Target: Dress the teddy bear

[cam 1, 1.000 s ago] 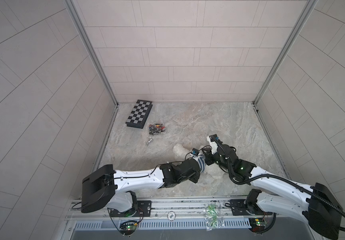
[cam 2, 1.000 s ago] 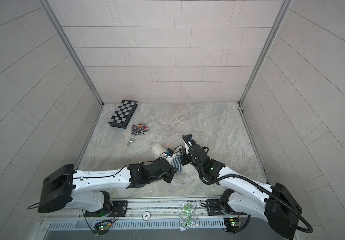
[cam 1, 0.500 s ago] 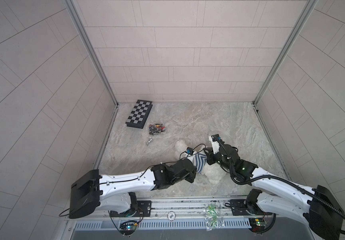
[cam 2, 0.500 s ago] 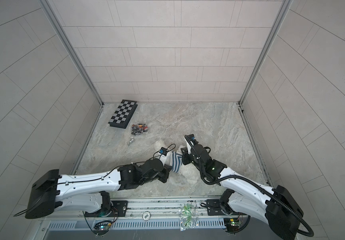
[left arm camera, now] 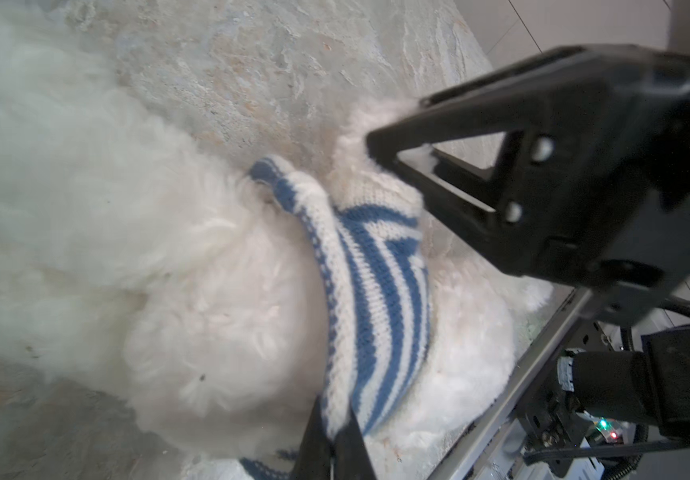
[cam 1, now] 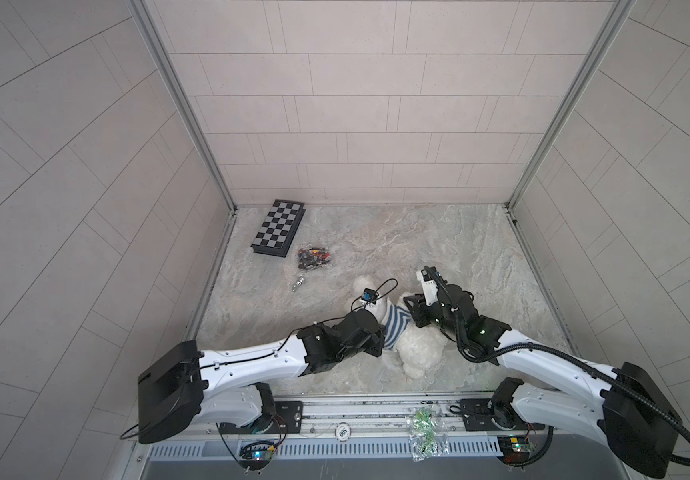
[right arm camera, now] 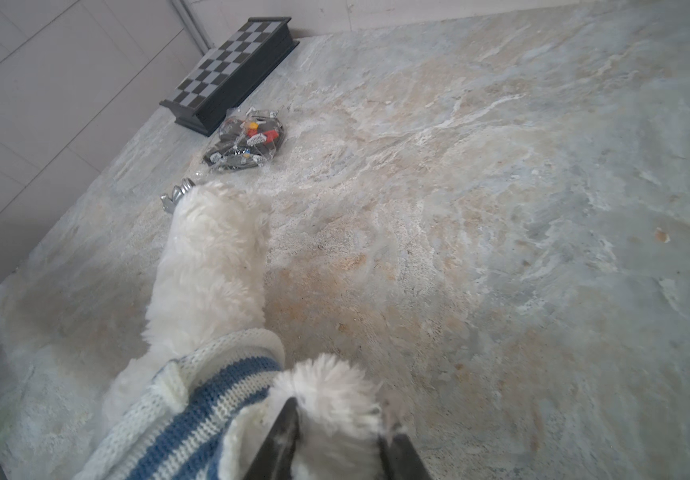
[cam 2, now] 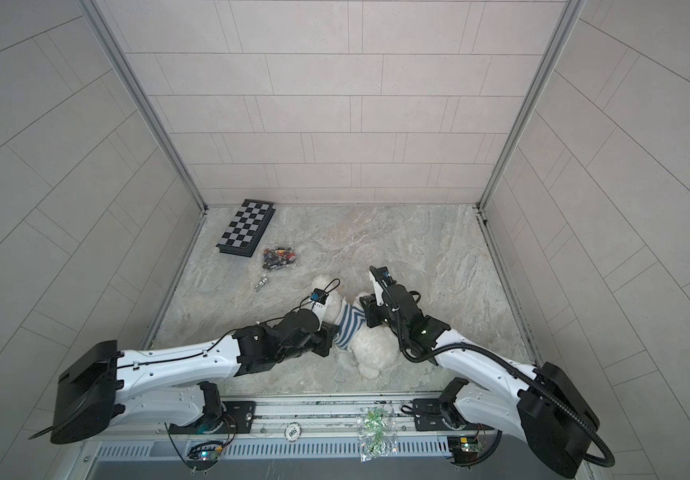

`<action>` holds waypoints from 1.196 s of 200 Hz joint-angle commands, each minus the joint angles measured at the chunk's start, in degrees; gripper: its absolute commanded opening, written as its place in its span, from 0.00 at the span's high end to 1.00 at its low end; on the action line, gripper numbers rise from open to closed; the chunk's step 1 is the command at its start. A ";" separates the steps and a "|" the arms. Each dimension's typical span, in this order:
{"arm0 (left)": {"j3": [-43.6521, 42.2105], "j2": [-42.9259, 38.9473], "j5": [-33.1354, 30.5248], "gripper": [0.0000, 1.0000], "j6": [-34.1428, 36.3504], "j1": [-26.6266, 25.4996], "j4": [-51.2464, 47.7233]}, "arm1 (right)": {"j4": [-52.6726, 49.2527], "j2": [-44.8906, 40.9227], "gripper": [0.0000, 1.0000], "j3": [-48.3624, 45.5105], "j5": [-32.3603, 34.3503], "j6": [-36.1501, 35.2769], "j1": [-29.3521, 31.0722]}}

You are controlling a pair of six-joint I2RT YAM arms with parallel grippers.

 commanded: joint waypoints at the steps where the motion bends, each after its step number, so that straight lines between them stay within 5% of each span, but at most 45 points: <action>1: -0.03 0.25 2.10 1.00 1.16 2.25 2.54 | -6.94 -5.23 0.51 1.37 1.08 -1.62 -0.01; 31: 0.99 0.61 3.20 1.00 2.66 3.99 1.58 | -18.62 -13.40 0.38 2.55 3.12 -2.79 1.09; 76: 2.15 2.17 5.04 1.00 2.56 5.74 2.92 | -31.83 -16.84 0.33 6.88 6.40 -5.00 10.32; 158: 2.18 3.09 6.95 1.00 1.38 7.28 5.04 | -28.34 -7.18 0.29 4.47 8.93 -4.57 16.51; 210: 1.43 2.12 6.96 1.00 1.13 7.96 4.78 | -26.61 -2.38 0.35 2.82 11.95 -5.49 16.96; 239: 0.79 0.44 7.11 1.00 1.41 8.66 3.44 | -26.17 -0.86 0.52 2.58 13.01 -5.97 16.96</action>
